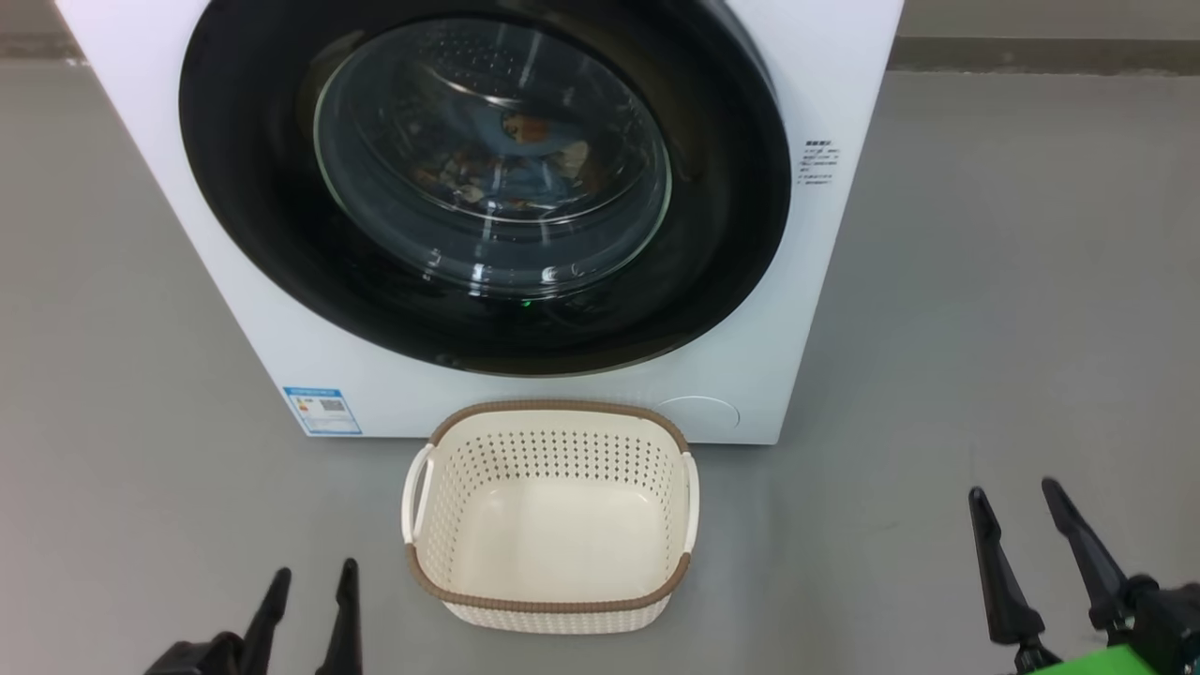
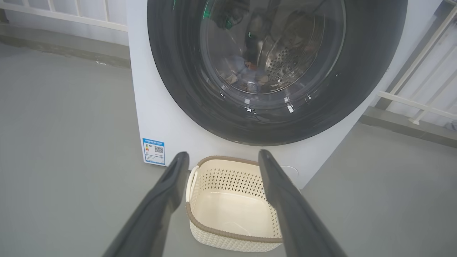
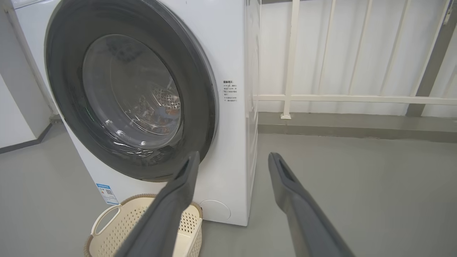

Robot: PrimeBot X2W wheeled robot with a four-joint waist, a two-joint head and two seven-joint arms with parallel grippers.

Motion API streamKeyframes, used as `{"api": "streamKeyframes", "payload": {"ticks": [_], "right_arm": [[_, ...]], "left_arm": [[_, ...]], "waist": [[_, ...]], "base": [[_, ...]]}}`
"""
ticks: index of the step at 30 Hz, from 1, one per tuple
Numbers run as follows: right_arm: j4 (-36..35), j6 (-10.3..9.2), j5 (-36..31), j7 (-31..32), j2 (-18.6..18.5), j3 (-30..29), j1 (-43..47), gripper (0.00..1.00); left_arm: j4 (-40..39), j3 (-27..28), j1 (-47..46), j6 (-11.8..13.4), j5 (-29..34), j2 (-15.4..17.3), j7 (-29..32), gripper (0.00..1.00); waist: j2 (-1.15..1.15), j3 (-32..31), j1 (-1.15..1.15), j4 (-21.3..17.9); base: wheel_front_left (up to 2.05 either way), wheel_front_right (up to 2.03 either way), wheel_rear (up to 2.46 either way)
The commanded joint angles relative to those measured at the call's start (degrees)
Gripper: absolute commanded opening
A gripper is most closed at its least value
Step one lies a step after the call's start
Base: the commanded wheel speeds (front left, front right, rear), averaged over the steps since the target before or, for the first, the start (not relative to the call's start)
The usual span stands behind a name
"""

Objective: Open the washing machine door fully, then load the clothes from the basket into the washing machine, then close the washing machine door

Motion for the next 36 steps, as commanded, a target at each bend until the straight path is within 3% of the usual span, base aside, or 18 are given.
{"api": "streamKeyframes", "payload": {"ticks": [1,19,20,27,31,36], "right_arm": [[-1.5,-0.34,-0.1,0.1,-0.3,0.8,-0.1,1.00],[-1.2,-0.34,-0.2,0.1,1.7,0.6,0.4,1.00],[0.1,0.00,0.0,0.0,2.3,-0.9,1.7,0.00],[3.4,0.04,1.8,0.4,3.0,-0.8,2.2,0.00],[3.7,0.02,4.6,1.0,2.9,-0.7,1.8,0.00],[4.2,0.01,7.9,1.7,2.9,-0.6,1.3,0.00]], "left_arm": [[-1.3,1.6,-0.6,-0.1,0.5,1.3,-0.4,1.00],[-1.2,1.3,-0.4,-0.1,2.0,2.3,-0.4,1.00],[0.1,-0.5,0.9,0.0,1.7,1.2,0.0,0.00],[2.6,-0.8,1.7,0.0,0.1,0.1,0.5,0.00],[2.4,-0.4,1.5,0.0,-2.3,0.1,1.2,0.00],[2.3,0.0,1.1,0.0,-5.2,0.1,2.0,0.00]], "waist": [[0.00,-0.4,0.00,-0.4],[0.00,0.6,0.00,-1.7],[0.00,0.7,0.00,-1.6],[0.00,0.7,0.01,-1.6],[0.00,0.5,0.13,-1.7],[0.00,0.6,0.00,-1.8]], "base": [[0.00,0.00,0.00],[0.00,0.00,0.00],[0.00,0.00,0.00],[0.00,0.00,0.00],[0.00,0.00,0.00],[0.00,0.00,0.00]]}}
